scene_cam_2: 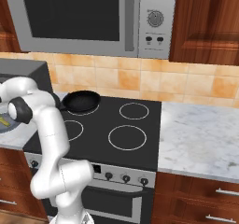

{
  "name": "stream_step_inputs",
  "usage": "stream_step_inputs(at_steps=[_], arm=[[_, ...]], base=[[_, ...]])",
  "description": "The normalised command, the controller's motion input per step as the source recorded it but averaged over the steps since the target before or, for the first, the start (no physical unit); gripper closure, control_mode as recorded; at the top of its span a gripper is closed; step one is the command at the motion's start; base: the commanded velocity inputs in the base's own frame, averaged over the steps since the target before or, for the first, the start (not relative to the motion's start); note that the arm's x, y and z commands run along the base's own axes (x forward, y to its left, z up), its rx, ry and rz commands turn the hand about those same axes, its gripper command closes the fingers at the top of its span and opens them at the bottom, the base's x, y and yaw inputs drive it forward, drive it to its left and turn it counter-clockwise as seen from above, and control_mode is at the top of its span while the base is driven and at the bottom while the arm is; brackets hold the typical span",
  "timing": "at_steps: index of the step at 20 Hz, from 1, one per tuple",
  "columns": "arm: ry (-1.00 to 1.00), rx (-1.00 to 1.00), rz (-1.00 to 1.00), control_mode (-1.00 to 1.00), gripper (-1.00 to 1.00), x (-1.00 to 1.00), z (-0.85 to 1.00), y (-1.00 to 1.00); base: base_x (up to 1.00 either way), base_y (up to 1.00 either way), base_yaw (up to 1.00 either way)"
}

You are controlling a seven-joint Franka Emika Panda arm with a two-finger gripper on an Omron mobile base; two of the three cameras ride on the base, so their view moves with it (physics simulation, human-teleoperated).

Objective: Pick up the butter stick and place it in the pan. Then turn on the burner for the pan.

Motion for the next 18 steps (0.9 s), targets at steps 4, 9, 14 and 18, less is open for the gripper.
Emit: stream_step_inputs(at_steps=[4,9,14,18], arm=[[0.00,0.01,0.00,-1.00,-1.00,0.02,-0.37,0.00],[0.00,0.02,0.00,-1.00,-1.00,0.04,-0.28,0.00],[0.00,0.01,0.00,-1.00,-1.00,0.15,-0.24,0.00],[0.00,0.01,0.00,-1.00,-1.00,0.15,-0.20,0.00]], base=[[0.00,0.00,0.00],[0.00,0.00,0.00],[0.00,0.00,0.00],[0.00,0.00,0.00]])
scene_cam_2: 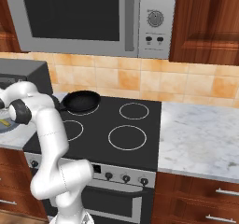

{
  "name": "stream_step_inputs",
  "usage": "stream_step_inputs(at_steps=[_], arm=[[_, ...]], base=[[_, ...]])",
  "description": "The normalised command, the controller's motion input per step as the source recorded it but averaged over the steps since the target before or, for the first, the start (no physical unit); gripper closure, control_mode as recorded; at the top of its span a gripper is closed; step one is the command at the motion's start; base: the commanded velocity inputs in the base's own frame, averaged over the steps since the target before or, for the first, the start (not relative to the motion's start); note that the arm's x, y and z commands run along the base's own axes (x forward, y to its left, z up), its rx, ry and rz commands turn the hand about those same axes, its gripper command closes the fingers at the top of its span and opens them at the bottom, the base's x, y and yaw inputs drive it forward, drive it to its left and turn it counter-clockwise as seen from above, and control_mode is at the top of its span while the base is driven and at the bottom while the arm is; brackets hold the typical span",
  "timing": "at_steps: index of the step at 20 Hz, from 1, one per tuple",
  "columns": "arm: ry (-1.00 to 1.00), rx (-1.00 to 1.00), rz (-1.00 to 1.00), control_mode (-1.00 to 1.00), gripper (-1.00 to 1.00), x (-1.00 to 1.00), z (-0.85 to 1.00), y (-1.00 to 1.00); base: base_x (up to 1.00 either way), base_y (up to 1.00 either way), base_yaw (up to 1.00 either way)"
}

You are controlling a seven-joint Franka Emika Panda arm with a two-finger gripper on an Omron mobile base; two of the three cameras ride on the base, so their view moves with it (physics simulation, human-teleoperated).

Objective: Pick up the butter stick and place it in the pan. Then turn on the burner for the pan.

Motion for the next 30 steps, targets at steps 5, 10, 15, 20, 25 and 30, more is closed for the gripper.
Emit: stream_step_inputs(at_steps=[5,10,15,20,25,30], arm=[[0.00,0.00,0.00,-1.00,-1.00,0.19,-0.19,0.00],[0.00,0.00,0.00,-1.00,-1.00,0.06,-0.26,0.00],[0.00,0.00,0.00,-1.00,1.00,0.04,-0.31,0.00],[0.00,0.00,0.00,-1.00,1.00,0.00,-0.37,0.00],[0.00,0.00,0.00,-1.00,1.00,0.00,-0.33,0.00],[0.00,0.00,0.00,-1.00,1.00,0.00,-0.28,0.00]], base=[[0.00,0.00,0.00],[0.00,0.00,0.00],[0.00,0.00,0.00],[0.00,0.00,0.00],[0.00,0.00,0.00],[0.00,0.00,0.00]])
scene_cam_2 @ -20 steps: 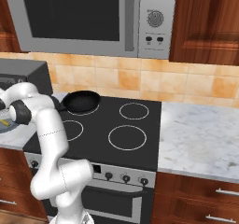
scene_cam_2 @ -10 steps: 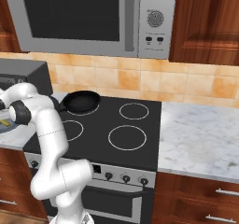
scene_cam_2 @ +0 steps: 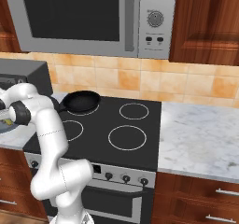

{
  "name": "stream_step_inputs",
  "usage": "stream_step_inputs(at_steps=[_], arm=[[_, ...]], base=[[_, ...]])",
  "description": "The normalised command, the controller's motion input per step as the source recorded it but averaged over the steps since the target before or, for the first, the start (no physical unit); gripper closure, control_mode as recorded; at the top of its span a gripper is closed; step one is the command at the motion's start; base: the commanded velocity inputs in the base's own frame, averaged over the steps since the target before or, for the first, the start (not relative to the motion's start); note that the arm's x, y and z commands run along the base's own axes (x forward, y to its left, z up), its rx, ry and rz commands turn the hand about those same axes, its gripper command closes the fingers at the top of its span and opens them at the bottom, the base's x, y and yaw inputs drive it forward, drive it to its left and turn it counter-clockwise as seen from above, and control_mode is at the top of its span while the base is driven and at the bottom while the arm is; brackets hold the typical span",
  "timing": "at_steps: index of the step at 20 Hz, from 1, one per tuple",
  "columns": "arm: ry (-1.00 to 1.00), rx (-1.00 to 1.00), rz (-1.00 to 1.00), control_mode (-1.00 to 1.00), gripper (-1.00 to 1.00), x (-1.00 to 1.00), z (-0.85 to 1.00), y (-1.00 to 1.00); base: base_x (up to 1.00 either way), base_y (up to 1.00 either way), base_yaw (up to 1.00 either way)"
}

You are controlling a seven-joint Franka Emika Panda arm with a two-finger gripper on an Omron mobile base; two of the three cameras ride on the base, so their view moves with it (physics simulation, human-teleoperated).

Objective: Pick up the butter stick and place it in the pan. Then turn on the burner for the pan.

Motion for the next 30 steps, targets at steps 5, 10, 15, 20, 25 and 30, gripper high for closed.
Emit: stream_step_inputs(at_steps=[5,10,15,20,25,30], arm=[[0.02,0.00,0.02,-1.00,1.00,0.00,-0.14,0.01],[0.02,0.00,0.00,-1.00,1.00,0.00,0.00,0.00],[0.00,0.00,0.00,-1.00,1.00,-0.10,0.07,-0.01],[0.00,0.01,0.00,-1.00,1.00,-0.18,0.29,-0.09],[0.00,0.02,0.00,-1.00,1.00,-0.17,0.32,-0.25],[0.00,0.00,0.00,-1.00,1.00,-0.36,0.23,-0.57]], base=[[0.00,0.00,0.00],[0.00,0.00,0.00],[0.00,0.00,0.00],[0.00,0.00,0.00],[0.00,0.00,0.00],[0.00,0.00,0.00]])
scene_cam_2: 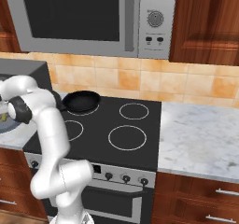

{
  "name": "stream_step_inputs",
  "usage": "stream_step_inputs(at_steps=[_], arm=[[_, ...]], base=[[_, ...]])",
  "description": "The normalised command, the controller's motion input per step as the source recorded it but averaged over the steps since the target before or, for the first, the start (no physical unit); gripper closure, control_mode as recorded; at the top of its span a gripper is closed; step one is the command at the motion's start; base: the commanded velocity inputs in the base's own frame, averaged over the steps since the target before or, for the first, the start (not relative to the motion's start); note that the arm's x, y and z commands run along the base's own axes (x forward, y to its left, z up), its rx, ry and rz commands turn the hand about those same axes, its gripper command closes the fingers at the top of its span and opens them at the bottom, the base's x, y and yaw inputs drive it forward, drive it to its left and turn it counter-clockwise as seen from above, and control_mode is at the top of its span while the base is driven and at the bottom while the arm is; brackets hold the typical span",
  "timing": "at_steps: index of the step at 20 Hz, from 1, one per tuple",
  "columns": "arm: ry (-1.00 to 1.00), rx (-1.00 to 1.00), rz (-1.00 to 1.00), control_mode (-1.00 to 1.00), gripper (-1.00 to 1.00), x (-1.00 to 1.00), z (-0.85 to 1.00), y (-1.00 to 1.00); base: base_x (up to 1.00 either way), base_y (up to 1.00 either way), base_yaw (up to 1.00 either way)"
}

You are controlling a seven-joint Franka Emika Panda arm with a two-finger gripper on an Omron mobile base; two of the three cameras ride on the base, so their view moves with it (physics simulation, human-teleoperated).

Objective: Pick up the butter stick and place it in the pan. Then turn on the burner for the pan.

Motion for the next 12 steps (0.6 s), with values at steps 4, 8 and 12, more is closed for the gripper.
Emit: stream_step_inputs(at_steps=[4,8,12], arm=[[0.00,0.01,-0.02,-1.00,1.00,-0.35,0.32,-0.70],[0.00,0.07,-0.05,-1.00,1.00,-0.30,0.35,-0.68],[0.00,0.09,-0.09,-1.00,1.00,-0.25,0.32,-0.74]], base=[[0.00,0.00,0.00],[0.00,0.00,0.00],[0.00,0.00,0.00]])
